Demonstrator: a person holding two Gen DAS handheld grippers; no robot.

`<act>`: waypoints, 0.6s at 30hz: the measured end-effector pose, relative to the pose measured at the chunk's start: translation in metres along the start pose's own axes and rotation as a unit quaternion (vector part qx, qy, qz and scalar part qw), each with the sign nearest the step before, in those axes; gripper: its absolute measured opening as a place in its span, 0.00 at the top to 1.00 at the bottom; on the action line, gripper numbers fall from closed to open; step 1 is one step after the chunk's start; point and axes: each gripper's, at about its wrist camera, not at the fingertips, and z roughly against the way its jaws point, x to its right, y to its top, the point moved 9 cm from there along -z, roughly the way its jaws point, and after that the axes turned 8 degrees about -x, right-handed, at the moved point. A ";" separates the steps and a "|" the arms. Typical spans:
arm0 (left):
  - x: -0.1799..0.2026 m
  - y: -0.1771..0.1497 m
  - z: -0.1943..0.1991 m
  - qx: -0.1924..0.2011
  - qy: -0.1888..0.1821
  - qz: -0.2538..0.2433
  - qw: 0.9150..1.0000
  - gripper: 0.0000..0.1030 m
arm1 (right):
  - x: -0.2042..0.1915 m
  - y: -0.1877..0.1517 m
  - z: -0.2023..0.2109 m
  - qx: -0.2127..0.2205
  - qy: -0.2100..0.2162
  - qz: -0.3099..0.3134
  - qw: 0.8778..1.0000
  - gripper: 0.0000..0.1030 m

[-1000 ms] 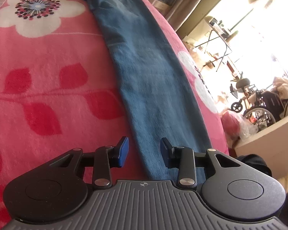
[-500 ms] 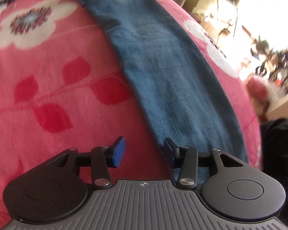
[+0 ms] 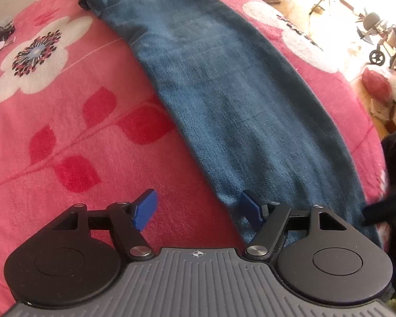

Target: Fold clothes

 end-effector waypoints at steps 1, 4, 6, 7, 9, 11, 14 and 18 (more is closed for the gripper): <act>0.001 0.000 -0.001 -0.001 0.004 -0.002 1.000 0.30 | -0.001 0.010 0.000 0.023 0.001 0.001 1.000 0.95; 0.003 0.001 -0.003 -0.004 0.015 -0.010 1.000 0.27 | -0.001 0.027 -0.014 0.061 0.011 0.001 0.998 0.95; 0.003 0.002 -0.004 -0.005 0.019 -0.014 1.000 0.26 | 0.004 0.025 -0.032 0.055 -0.006 0.000 0.998 0.99; 0.003 0.003 -0.005 -0.006 0.019 -0.014 1.000 0.26 | 0.006 0.022 -0.032 0.056 -0.011 -0.002 0.998 0.99; 0.003 0.002 -0.005 -0.006 0.020 -0.013 1.000 0.24 | 0.010 0.014 -0.030 0.060 -0.022 -0.006 0.998 0.99; 0.002 0.003 -0.006 -0.008 0.021 -0.012 1.000 0.23 | 0.017 0.012 -0.018 0.077 -0.060 -0.008 0.995 0.98; 0.004 0.003 -0.006 -0.009 0.026 -0.015 1.000 0.23 | 0.014 0.022 -0.005 0.117 -0.088 0.001 0.989 0.97; 0.005 0.003 -0.006 -0.008 0.032 -0.022 0.999 0.23 | 0.003 0.037 -0.010 0.149 -0.056 0.004 0.987 0.97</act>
